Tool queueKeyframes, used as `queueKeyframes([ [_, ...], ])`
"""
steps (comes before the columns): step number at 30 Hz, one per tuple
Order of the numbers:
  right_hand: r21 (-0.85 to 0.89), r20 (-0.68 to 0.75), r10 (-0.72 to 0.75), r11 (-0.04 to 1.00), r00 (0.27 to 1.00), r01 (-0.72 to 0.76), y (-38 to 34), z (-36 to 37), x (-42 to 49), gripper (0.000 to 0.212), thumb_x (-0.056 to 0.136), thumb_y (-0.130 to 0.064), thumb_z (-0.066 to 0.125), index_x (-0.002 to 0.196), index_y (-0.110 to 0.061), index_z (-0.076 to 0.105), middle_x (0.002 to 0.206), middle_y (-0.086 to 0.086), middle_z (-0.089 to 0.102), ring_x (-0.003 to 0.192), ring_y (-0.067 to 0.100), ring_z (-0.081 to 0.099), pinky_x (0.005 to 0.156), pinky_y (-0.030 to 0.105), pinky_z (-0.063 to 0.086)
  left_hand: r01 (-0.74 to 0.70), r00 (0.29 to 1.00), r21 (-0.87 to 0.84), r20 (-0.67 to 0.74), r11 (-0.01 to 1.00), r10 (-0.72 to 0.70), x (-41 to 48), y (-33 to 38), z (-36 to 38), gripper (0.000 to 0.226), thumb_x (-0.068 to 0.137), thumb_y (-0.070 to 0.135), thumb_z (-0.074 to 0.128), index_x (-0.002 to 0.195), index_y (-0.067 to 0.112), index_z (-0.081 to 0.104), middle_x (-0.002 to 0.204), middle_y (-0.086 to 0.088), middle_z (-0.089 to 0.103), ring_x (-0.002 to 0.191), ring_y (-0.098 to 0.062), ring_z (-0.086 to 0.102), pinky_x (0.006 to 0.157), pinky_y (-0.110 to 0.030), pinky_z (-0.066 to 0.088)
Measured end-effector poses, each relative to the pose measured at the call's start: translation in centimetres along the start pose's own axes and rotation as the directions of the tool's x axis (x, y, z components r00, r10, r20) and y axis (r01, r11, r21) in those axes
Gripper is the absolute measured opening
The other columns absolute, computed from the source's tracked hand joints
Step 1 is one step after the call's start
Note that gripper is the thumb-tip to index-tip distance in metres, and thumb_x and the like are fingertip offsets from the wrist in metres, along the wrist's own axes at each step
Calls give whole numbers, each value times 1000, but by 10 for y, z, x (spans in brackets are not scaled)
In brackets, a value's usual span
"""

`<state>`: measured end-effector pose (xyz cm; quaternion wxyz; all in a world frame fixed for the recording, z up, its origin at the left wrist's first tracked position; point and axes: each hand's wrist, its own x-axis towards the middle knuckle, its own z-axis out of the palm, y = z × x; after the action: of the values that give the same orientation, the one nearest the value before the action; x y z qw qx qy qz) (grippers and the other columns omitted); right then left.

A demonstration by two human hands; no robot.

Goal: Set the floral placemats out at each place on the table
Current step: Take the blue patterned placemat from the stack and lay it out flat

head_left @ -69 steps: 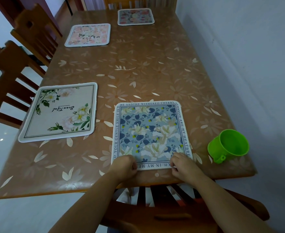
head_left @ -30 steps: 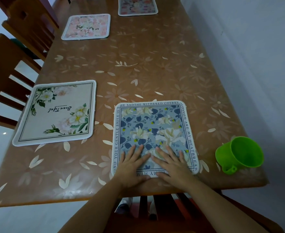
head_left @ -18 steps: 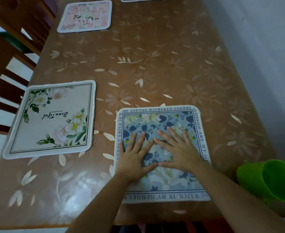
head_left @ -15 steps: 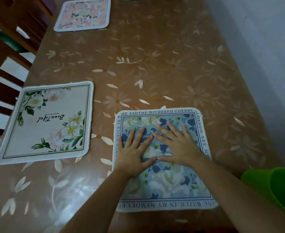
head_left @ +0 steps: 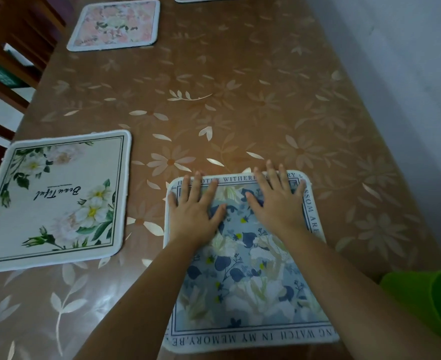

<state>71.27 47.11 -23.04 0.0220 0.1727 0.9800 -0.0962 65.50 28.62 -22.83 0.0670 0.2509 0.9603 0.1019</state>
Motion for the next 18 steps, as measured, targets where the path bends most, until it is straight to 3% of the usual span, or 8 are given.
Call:
queueKeyframes([
  [3,13,-20,42,999,999,-41,4,-1,-12,63,88,-60,16,141,-32,-2,155,0,-6,141,23,-9,108,62,1,7,1000,10,9,1000,-7,-11,1,0,70,80,71,17,140,42,-3,152,3,-15,139,-22,-16,110,-53,-4],
  [9,18,10,-51,999,999,51,17,-3,-65,65,89,-60,24,141,-33,-2,154,-1,-7,141,23,-10,112,54,3,-76,995,56,74,996,71,-63,3,1,75,73,79,12,136,47,-13,152,4,-16,137,-21,-24,109,-53,-6],
  [14,-26,18,-104,994,994,104,24,-4,-113,67,84,-67,11,141,-34,1,153,-1,0,141,26,-3,110,53,8,-138,987,82,95,987,130,-101,7,1,76,73,80,14,138,46,-10,153,3,-13,138,-22,-21,107,-53,-10],
  [18,-50,22,-120,991,993,121,21,-5,-142,67,84,-64,20,142,-33,9,153,1,11,140,28,6,108,56,16,-163,983,78,100,984,155,-116,10,1,78,74,80,16,139,44,-6,153,1,-12,138,-24,-21,106,-54,-9],
])
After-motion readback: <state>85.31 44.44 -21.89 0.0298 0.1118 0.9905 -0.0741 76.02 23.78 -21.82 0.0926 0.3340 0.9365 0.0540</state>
